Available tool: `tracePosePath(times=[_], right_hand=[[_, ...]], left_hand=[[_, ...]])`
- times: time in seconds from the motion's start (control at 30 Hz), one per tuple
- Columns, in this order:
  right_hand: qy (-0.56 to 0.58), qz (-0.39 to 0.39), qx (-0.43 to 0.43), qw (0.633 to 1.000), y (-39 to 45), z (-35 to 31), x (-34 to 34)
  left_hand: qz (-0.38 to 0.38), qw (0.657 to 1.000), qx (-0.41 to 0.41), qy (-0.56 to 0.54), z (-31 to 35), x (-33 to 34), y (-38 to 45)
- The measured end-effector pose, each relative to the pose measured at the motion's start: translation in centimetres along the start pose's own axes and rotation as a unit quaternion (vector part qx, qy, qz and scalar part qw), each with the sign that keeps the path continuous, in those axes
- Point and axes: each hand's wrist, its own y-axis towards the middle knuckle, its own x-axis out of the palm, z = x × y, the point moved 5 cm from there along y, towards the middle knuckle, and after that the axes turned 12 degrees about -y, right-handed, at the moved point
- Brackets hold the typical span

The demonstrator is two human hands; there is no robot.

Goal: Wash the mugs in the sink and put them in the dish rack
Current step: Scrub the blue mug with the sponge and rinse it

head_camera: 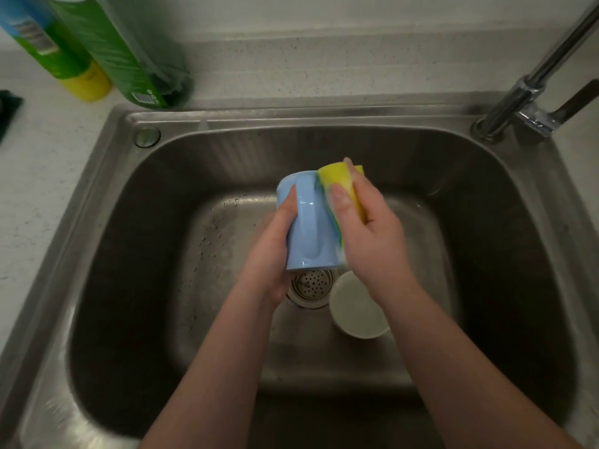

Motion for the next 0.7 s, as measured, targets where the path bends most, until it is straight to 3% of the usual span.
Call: tracePosePath(times=[0.13, 0.2, 0.57, 0.7], right_hand=[[0.145, -0.021, 0.189, 0.971, 0.3, 1.8, 0.0], [0.149, -0.036, 0.224, 0.962, 0.3, 2.1, 0.1], [0.169, -0.076, 0.147, 0.972, 0.2, 1.0, 0.3], [0.181, -0.075, 0.132, 0.972, 0.2, 0.9, 0.4]], left_hand=[[-0.025, 1.0, -0.013, 0.006, -0.3, 0.2, -0.1], [-0.04, 0.999, -0.008, 0.0, -0.2, 0.3, -0.2], [-0.038, 0.998, 0.001, -0.045, 0.5, 0.5, -0.3], [0.031, 0.998, 0.051, 0.007, 1.2, -0.1, -0.1]])
